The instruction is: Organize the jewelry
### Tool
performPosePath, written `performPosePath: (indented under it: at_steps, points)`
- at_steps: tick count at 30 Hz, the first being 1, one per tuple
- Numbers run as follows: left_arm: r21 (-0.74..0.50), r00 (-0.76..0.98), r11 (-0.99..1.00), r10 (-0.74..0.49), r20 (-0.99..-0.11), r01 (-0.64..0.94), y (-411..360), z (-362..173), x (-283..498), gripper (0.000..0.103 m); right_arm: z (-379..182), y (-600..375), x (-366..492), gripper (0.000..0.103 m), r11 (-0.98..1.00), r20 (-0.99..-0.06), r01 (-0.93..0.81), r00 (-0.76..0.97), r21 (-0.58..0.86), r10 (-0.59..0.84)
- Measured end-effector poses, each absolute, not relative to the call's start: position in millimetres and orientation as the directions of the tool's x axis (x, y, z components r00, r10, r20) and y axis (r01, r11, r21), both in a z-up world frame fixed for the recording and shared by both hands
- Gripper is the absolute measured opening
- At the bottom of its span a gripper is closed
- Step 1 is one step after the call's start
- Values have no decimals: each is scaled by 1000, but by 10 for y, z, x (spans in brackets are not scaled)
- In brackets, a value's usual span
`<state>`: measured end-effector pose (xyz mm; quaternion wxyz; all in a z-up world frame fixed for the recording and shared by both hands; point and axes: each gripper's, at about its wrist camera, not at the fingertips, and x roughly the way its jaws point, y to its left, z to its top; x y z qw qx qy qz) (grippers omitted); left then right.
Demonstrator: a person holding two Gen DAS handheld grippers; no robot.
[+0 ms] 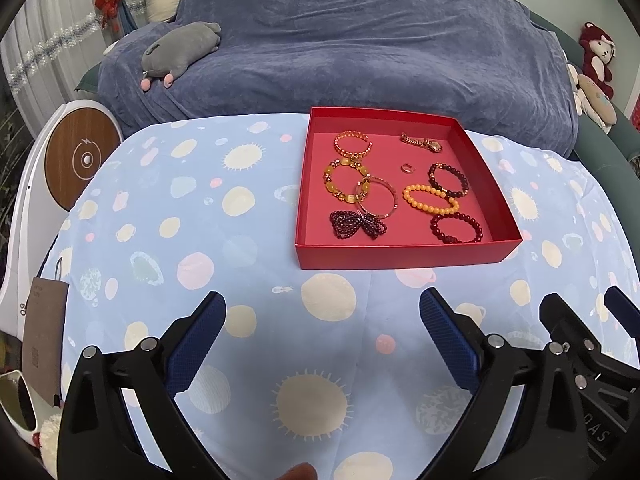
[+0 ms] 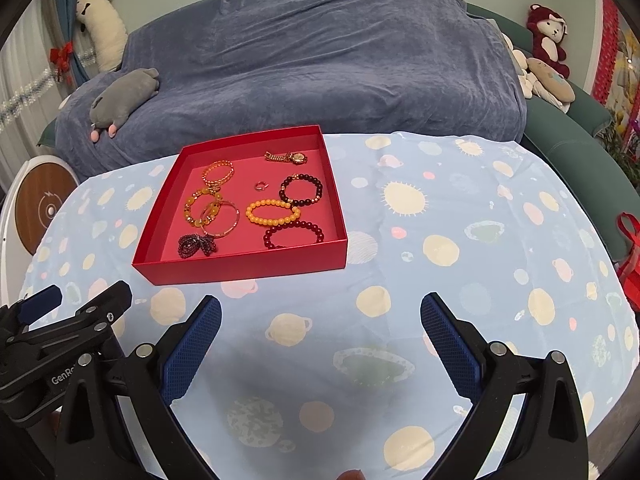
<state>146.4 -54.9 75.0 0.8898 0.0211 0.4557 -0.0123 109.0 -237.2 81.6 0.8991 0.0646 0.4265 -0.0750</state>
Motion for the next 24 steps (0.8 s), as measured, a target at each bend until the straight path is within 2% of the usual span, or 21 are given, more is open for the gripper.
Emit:
performPosePath:
  at_steps: [24]
  points:
    - [14, 579, 1000, 0, -815, 19, -544, 748, 1482, 93, 815, -2362, 1087, 96, 981, -775, 189, 627, 50, -81]
